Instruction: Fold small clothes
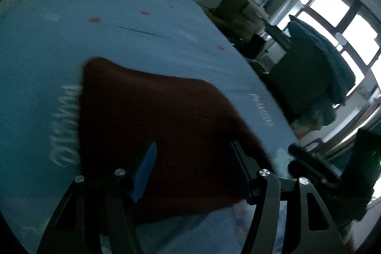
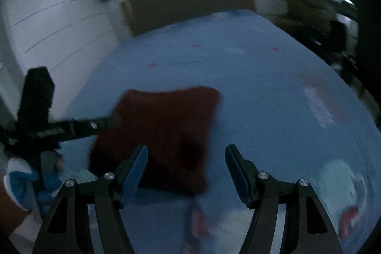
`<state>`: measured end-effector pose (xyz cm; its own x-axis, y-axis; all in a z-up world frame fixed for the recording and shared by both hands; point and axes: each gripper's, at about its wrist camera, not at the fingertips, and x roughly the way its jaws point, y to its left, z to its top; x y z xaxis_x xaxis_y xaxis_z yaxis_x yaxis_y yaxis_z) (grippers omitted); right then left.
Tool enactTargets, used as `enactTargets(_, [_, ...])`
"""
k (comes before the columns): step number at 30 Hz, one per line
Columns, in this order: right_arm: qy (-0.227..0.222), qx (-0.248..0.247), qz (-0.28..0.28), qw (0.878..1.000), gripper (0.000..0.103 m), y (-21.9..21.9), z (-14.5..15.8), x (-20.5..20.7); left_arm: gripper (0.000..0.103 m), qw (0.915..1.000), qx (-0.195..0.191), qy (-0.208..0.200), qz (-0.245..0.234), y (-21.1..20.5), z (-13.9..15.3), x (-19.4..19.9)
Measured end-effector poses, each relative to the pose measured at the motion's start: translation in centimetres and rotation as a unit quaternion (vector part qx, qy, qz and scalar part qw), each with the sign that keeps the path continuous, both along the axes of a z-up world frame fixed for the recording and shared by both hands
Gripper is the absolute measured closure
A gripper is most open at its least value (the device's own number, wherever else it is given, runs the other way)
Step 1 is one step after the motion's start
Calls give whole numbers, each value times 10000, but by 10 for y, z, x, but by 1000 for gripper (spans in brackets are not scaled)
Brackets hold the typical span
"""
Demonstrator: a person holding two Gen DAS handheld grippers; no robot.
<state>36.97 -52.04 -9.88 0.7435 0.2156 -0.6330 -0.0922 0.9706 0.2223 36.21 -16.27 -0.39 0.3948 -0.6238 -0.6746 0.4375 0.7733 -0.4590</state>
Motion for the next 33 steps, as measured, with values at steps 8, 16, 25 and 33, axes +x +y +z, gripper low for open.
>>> enactTargets(8, [735,103,134,9972,36,19,-72,55,47,9985,72,209,-501,10,-49,-12])
enactTargets(16, [880,450,-26,9951,37,-19,-103,31,47,9977,46,119,-660,3,-59,-27])
enactTargets(25, [749,410,-196,9962,36,-27,-70,40,30,9991,196,-362,-91,26,-22,-14])
enactTargets(33, [1448,1064,-74,9837,28,-33,-105,87,29,9988,343,164,305,41,-71,23])
